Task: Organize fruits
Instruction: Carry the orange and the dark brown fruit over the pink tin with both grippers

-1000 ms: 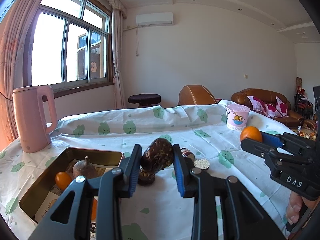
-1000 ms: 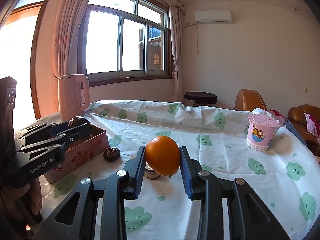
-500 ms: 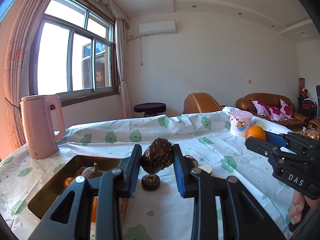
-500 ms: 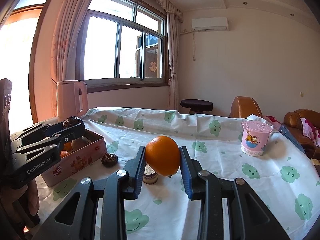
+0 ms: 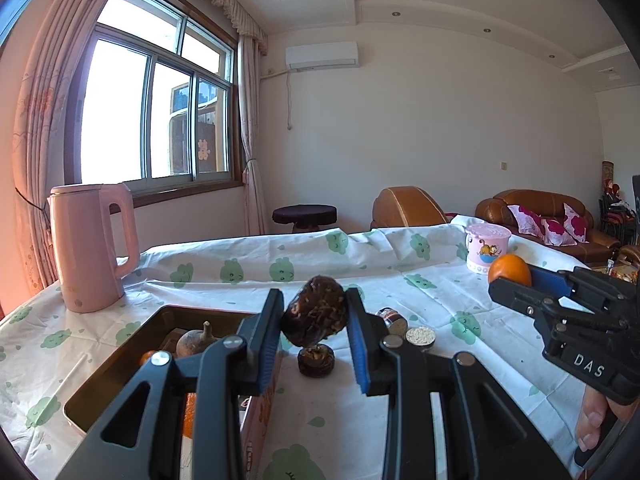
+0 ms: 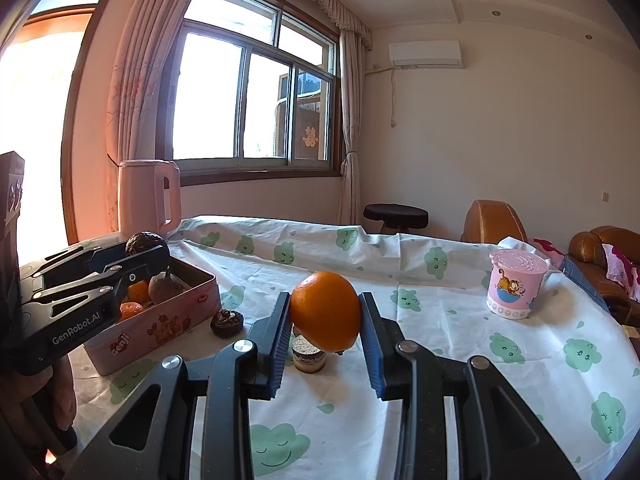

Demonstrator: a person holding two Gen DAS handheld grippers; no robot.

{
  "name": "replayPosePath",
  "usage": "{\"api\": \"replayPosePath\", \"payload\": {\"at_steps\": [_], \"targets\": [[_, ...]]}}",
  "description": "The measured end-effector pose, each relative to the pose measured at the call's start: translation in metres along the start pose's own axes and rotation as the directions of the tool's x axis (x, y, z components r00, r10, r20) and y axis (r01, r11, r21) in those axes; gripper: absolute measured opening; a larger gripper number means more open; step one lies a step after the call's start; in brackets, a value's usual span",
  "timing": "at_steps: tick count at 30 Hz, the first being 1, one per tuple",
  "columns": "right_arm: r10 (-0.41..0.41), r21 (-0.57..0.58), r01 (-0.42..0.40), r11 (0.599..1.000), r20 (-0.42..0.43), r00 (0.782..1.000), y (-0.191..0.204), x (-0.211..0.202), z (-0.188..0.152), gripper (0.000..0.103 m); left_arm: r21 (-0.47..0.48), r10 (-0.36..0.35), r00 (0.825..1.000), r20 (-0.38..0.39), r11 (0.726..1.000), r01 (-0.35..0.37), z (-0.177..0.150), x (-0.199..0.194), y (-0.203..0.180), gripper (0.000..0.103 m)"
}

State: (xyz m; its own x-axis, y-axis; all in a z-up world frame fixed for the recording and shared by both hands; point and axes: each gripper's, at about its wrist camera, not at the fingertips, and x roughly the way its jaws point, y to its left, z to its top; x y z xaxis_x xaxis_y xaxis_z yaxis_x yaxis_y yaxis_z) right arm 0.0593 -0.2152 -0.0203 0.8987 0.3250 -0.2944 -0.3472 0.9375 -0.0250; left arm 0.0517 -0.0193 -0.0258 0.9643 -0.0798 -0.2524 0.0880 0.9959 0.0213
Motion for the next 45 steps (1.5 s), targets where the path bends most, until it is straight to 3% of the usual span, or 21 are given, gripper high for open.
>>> {"api": "replayPosePath", "payload": {"at_steps": [21,45], "targets": [[0.118,-0.07,-0.119,0.99,-0.017,0.993,0.067,0.03,0.017,0.035,-0.074,0.107,0.994,-0.031,0.991,-0.109,-0.005,-0.004,0.07,0.033],[0.239,-0.138,-0.241,0.961,-0.034,0.971,0.134,0.06,0.036,0.035,-0.099,0.21,0.974,-0.08,0.971,-0.217,-0.009,-0.005,0.128,0.033]]}}
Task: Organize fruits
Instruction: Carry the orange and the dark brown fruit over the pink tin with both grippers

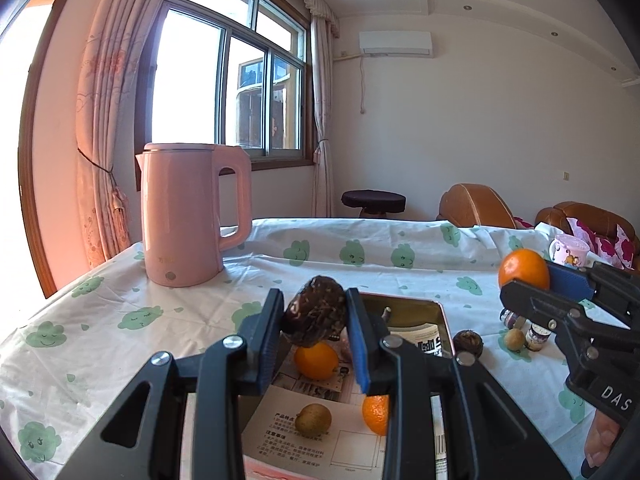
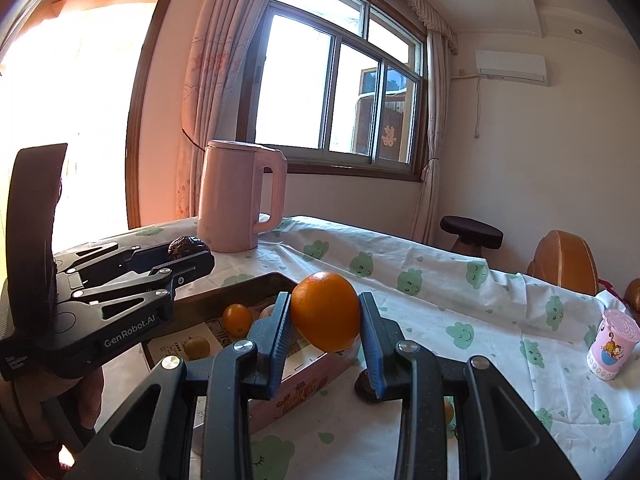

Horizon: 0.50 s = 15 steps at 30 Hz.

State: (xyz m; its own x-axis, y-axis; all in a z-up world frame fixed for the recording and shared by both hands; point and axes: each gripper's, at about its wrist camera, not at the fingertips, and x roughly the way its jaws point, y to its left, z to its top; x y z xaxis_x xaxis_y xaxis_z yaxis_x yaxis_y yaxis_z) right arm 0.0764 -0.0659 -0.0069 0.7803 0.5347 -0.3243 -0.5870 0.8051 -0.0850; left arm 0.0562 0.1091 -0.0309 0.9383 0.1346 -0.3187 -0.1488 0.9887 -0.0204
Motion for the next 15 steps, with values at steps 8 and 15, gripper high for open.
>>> {"api": "replayPosePath", "payload": {"at_steps": [8,15], "targets": [[0.033,0.004,-0.033,0.999,-0.033,0.999,0.012,0.021,0.001,0.035,-0.008,0.015,0.998,-0.063,1.0,-0.015,-0.001,0.017,0.013,0.033],[0.048,0.009,-0.048,0.999,-0.073,0.996,0.02,0.039,-0.002,0.035,0.014,0.004,0.992,-0.125,1.0,-0.002,0.0,0.032,0.012,0.033]]}}
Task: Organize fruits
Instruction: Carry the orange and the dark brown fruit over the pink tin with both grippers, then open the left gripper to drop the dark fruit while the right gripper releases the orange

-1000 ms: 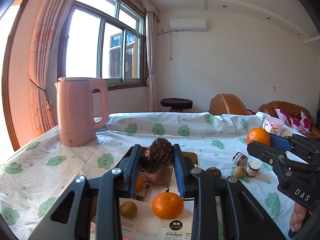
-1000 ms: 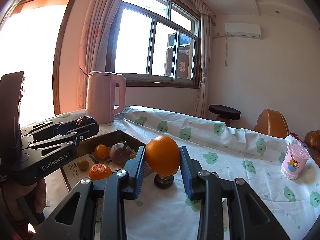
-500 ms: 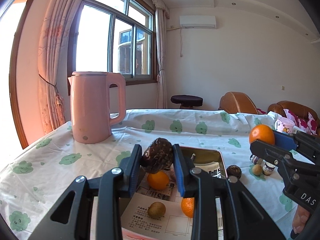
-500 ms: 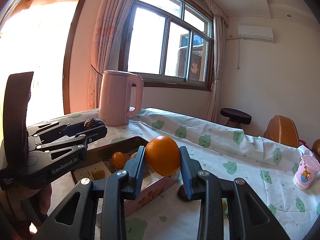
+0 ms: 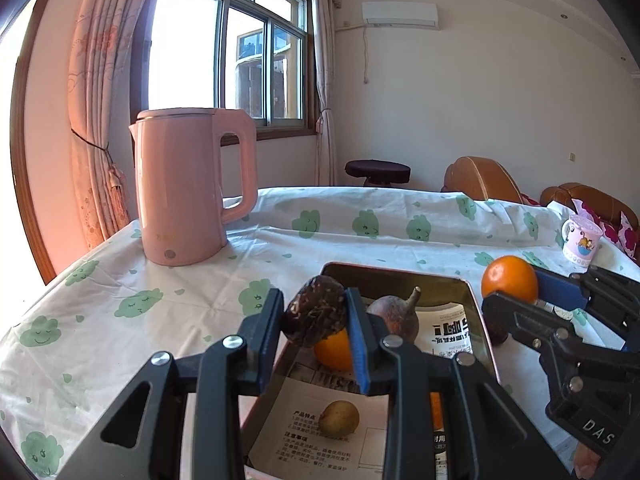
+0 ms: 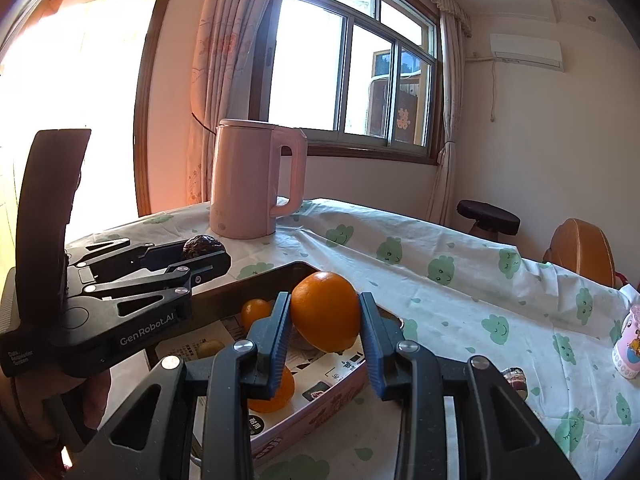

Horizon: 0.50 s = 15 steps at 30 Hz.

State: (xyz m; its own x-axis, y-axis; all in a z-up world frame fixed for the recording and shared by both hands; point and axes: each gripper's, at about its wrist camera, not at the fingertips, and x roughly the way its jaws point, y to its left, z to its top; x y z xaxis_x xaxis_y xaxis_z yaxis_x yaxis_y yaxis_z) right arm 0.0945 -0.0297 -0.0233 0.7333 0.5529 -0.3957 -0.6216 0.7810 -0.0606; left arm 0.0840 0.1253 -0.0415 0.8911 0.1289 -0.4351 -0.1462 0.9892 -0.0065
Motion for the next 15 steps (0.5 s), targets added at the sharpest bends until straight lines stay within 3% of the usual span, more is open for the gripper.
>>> {"api": "replayPosePath", "payload": {"at_steps": [15], "targets": [[-0.002,0.016,0.004,1.0,-0.142,0.99,0.0,0.039,-0.006,0.035,0.036,-0.029,0.99,-0.136,0.999,0.034,-0.001,0.027,-0.007,0.033]]}}
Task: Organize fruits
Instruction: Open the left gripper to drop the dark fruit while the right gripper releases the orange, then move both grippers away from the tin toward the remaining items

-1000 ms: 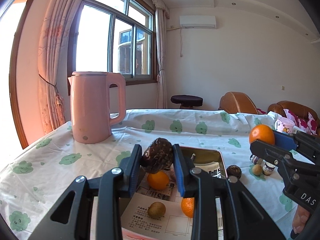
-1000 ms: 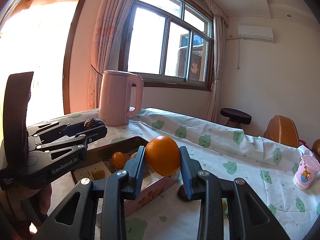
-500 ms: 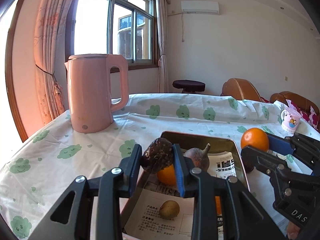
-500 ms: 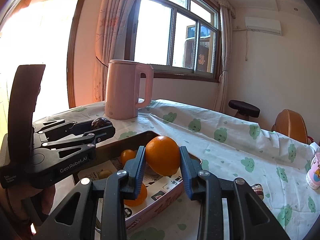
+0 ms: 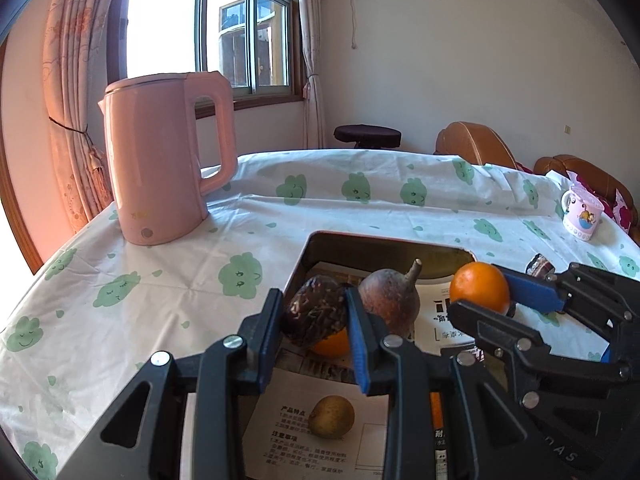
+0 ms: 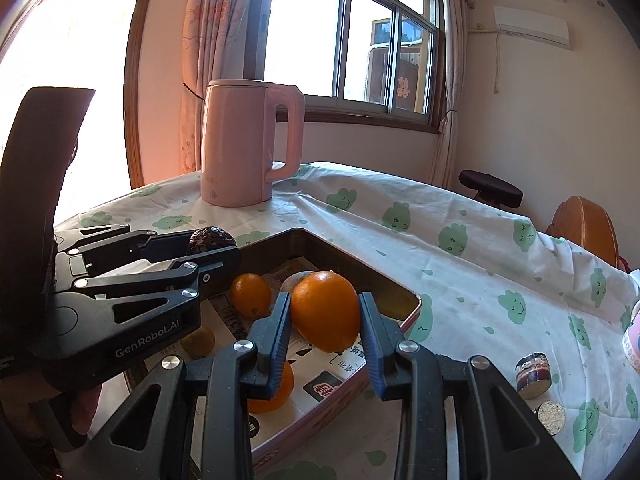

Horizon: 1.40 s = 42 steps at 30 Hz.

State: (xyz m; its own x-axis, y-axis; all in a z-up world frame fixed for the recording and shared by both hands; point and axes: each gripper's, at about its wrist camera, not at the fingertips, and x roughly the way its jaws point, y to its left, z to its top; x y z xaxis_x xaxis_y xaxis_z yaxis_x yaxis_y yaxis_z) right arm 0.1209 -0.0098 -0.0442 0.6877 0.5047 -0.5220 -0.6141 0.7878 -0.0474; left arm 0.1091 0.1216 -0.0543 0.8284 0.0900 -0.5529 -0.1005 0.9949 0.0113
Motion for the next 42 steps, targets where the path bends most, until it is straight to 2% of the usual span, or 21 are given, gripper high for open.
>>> {"api": "replayPosePath", "payload": {"at_steps": [4,9,20,21,22,34,35,37,42], "targets": [[0.008,0.023,-0.007,1.0,-0.053,0.999,-0.005,0.011,-0.001,0.035,0.018,-0.01,0.999,-0.037,1.0,0.011,0.0,0.007,-0.004,0.033],[0.026,0.048,-0.022,0.999,-0.081,0.996,-0.01,0.017,-0.002,0.035,0.024,-0.014,0.997,-0.069,1.0,0.016,0.0,0.013,-0.006,0.033],[0.033,0.064,-0.027,0.998,-0.098,0.995,-0.012,0.02,-0.002,0.035,0.039,0.001,0.996,-0.09,0.999,0.002,0.0,0.017,-0.009,0.035],[0.034,0.063,-0.028,0.998,-0.098,0.995,-0.012,0.02,-0.002,0.035,0.042,0.006,0.996,-0.089,0.999,-0.002,0.0,0.017,-0.009,0.039],[0.034,0.061,-0.028,0.998,-0.099,0.995,-0.012,0.02,-0.003,0.036,0.044,0.011,0.996,-0.087,0.999,-0.008,0.0,0.017,-0.009,0.048],[0.023,0.063,-0.018,0.998,-0.09,0.996,-0.013,0.019,-0.003,0.042,0.054,0.032,0.998,-0.058,0.998,-0.029,-0.001,0.011,-0.011,0.049],[0.021,0.063,-0.015,0.998,-0.087,0.996,-0.013,0.018,-0.003,0.043,0.053,0.041,0.998,-0.052,0.998,-0.038,-0.001,0.01,-0.01,0.051],[0.016,0.065,-0.01,0.998,-0.081,0.997,-0.014,0.017,-0.003,0.044,0.034,0.066,0.997,-0.04,0.997,-0.065,-0.001,0.008,-0.007,0.065],[0.01,0.086,-0.005,0.996,-0.058,0.998,-0.018,0.012,-0.003,0.054,0.019,0.065,0.998,-0.026,0.998,-0.065,-0.001,0.006,-0.004,0.067]]}}
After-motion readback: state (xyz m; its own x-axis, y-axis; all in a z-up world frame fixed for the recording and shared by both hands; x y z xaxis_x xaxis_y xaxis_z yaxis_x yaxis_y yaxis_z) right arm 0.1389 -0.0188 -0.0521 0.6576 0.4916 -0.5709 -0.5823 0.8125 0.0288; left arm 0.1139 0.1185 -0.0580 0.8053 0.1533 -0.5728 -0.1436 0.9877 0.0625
